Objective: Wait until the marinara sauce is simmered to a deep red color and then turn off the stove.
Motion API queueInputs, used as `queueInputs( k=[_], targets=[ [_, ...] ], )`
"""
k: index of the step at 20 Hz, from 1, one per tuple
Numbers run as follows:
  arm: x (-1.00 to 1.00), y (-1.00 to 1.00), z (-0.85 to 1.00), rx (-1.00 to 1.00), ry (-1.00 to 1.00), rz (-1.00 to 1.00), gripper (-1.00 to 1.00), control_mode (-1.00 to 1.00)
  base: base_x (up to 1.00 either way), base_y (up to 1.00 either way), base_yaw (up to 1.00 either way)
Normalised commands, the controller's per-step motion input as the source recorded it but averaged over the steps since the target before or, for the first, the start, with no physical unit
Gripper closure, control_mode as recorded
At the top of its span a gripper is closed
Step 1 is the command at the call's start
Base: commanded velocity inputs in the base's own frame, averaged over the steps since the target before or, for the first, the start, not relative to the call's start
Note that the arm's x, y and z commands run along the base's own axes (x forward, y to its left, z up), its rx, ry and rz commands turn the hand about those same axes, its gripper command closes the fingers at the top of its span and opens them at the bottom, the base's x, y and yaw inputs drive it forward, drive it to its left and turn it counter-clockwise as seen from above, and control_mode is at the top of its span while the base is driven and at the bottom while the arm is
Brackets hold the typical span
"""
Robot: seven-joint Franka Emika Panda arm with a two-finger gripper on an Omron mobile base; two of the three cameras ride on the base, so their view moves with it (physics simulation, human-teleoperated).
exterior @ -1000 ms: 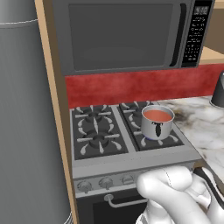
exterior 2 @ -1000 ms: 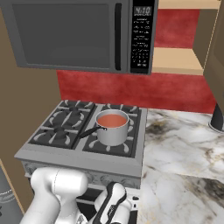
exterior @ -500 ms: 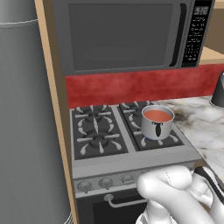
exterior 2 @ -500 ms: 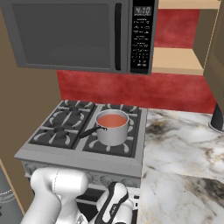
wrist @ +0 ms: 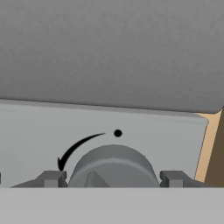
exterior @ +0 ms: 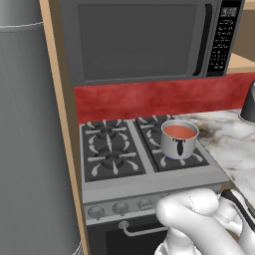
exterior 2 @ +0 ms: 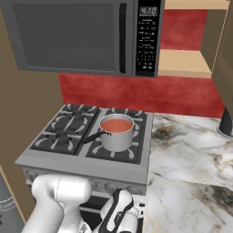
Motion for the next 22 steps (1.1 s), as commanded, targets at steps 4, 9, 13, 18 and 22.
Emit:
queueInputs(
  k=[4,9,13,18,22],
  targets=[
    [0.0,0.0,0.0,0.0,0.0,0.0,1.0,-1.0,0.0,0.0,0.0],
    [0.0,0.0,0.0,0.0,0.0,0.0,1.0,-1.0,0.0,0.0,0.0],
    [0.0,0.0,0.0,0.0,0.0,0.0,1.0,-1.0,0.0,0.0,0.0],
    [0.0,0.0,0.0,0.0,0.0,0.0,1.0,-1.0,0.0,0.0,0.0],
    [0.0,0.0,0.0,0.0,0.0,0.0,1.0,-1.0,0.0,0.0,0.0]
  ],
)
